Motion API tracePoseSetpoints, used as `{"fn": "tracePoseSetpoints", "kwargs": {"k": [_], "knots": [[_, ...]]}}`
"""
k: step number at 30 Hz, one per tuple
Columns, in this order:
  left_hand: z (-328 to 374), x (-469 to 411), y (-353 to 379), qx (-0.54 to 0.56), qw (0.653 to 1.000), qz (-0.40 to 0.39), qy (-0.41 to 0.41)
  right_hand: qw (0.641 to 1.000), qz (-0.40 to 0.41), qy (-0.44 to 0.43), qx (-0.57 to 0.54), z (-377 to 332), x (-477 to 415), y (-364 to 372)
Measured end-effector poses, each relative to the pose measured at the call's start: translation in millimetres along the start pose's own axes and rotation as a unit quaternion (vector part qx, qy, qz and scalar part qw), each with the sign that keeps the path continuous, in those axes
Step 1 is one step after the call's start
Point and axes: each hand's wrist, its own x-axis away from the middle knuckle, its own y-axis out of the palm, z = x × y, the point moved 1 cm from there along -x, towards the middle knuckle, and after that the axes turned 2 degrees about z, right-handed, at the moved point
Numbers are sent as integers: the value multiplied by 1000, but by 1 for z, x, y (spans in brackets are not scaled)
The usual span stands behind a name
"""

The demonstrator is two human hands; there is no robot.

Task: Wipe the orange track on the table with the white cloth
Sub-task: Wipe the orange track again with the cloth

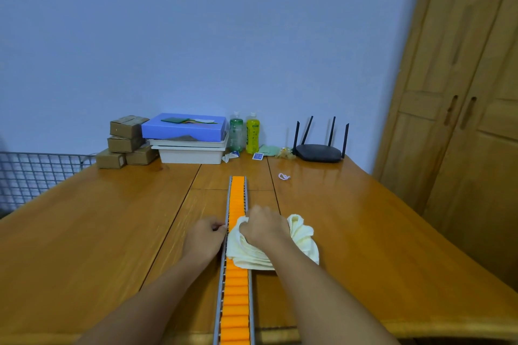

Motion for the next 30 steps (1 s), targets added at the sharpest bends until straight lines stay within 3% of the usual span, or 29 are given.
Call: {"fn": "tracePoseSetpoints", "kwargs": {"k": [30], "knots": [[18, 131, -49, -64, 996, -60, 26, 999, 0, -9, 43, -14, 141, -29]]}}
